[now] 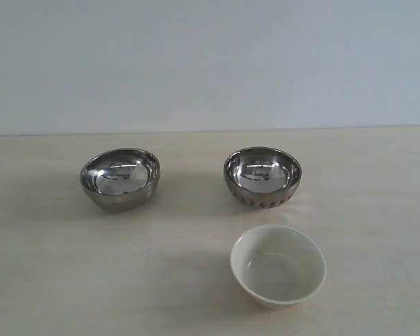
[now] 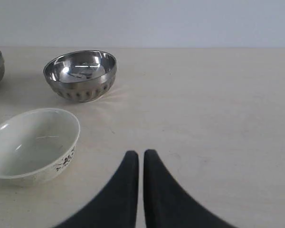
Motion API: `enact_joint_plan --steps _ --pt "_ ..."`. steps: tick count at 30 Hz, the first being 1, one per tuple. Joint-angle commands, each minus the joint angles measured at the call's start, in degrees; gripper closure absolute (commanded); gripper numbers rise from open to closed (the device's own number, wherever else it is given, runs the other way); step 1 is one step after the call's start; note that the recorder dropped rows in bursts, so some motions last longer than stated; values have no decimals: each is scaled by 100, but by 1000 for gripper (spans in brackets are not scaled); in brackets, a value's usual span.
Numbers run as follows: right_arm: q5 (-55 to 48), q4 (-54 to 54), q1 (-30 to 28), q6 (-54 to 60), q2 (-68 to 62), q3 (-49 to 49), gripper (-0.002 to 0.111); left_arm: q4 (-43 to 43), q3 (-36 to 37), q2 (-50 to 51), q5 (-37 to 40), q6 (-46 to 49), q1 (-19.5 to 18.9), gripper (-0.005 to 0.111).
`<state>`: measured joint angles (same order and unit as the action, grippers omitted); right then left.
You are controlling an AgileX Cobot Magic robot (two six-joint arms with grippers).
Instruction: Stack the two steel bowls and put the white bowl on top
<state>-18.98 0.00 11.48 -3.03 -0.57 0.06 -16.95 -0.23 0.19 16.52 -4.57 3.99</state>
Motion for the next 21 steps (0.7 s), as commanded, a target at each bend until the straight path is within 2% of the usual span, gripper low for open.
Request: enact_joint_plan --steps 1,8,16,21 --pt "45 -190 -25 60 43 -6 108 -19 23 -19 -18 7 -16 74" --pt "147 -280 -25 60 43 -6 108 -19 23 -19 -18 7 -16 74" --pt "1813 -337 -25 60 43 -6 108 -19 23 -19 -18 7 -16 74" --pt "3261 -337 -25 49 43 -6 108 -19 23 -19 -18 7 -16 74"
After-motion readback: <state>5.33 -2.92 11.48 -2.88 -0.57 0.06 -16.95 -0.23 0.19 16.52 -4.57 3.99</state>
